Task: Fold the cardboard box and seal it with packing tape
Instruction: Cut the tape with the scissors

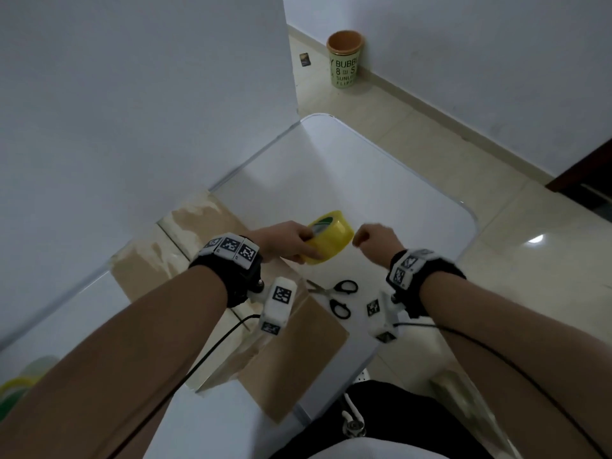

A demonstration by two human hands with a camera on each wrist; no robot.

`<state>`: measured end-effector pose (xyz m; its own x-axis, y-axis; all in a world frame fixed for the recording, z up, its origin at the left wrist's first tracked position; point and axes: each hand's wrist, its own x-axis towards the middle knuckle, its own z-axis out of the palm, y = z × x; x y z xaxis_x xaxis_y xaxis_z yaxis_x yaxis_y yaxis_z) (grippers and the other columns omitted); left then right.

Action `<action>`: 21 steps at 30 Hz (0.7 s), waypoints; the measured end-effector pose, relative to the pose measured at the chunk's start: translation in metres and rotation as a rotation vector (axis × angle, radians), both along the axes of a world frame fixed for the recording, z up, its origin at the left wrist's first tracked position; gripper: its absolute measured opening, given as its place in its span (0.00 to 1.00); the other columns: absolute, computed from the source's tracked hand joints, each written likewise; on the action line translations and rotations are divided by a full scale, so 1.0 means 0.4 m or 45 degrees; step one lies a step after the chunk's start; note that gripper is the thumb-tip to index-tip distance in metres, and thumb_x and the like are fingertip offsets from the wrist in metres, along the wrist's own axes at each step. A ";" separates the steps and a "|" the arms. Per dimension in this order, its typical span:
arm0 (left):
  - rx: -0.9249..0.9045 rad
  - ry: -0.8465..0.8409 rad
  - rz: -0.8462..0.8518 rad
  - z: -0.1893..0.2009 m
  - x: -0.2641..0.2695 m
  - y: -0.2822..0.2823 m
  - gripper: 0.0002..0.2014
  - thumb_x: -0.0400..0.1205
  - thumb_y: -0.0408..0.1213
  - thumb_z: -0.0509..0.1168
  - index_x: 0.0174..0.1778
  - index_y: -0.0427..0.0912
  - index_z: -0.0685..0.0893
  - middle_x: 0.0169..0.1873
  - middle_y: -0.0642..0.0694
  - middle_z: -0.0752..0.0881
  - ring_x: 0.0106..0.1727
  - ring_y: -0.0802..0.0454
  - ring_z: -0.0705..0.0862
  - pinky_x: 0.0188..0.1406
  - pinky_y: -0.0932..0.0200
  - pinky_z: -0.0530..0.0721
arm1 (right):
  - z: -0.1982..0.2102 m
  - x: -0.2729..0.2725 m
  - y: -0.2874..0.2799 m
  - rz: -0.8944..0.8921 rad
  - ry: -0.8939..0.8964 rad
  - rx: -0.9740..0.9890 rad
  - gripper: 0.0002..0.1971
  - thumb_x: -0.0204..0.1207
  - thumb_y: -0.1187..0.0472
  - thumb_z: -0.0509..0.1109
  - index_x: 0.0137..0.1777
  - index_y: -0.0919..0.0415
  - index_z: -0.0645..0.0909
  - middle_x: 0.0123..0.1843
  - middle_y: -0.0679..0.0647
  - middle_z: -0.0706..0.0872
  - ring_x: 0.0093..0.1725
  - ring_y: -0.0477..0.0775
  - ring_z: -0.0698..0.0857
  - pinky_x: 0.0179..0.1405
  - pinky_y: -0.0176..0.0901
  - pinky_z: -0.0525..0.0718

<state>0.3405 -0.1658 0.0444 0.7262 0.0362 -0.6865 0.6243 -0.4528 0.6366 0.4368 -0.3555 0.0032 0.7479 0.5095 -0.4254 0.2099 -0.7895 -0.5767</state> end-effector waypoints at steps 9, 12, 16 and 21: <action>-0.091 0.000 0.070 0.014 0.000 -0.007 0.10 0.76 0.36 0.75 0.52 0.44 0.87 0.48 0.42 0.88 0.48 0.49 0.86 0.60 0.48 0.86 | -0.167 -0.140 -0.009 0.762 -0.022 -0.450 0.25 0.75 0.56 0.72 0.72 0.53 0.71 0.66 0.58 0.72 0.63 0.63 0.77 0.54 0.52 0.79; -0.107 0.014 0.098 0.011 -0.003 -0.006 0.10 0.76 0.35 0.75 0.52 0.42 0.87 0.50 0.41 0.88 0.50 0.48 0.86 0.62 0.45 0.85 | -0.182 -0.162 -0.017 0.807 -0.240 -0.459 0.24 0.76 0.58 0.68 0.71 0.53 0.68 0.65 0.58 0.71 0.63 0.62 0.75 0.53 0.52 0.76; -0.135 0.023 0.128 0.009 -0.002 -0.010 0.12 0.76 0.37 0.75 0.53 0.38 0.87 0.50 0.39 0.88 0.50 0.48 0.86 0.64 0.43 0.84 | -0.186 -0.185 -0.004 0.731 -0.373 -0.495 0.21 0.79 0.56 0.65 0.70 0.56 0.69 0.65 0.60 0.75 0.63 0.63 0.76 0.54 0.51 0.75; -0.149 0.042 0.137 0.011 -0.001 -0.011 0.14 0.77 0.38 0.74 0.55 0.36 0.86 0.54 0.37 0.88 0.51 0.48 0.86 0.64 0.45 0.84 | -0.168 -0.163 -0.004 0.661 -0.370 -0.531 0.17 0.80 0.58 0.64 0.67 0.59 0.71 0.58 0.59 0.83 0.56 0.62 0.84 0.41 0.49 0.76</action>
<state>0.3399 -0.1704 0.0489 0.6993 0.0308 -0.7141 0.6868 -0.3057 0.6594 0.3714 -0.3569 -0.0640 0.5659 0.6684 -0.4827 0.7164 -0.6884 -0.1135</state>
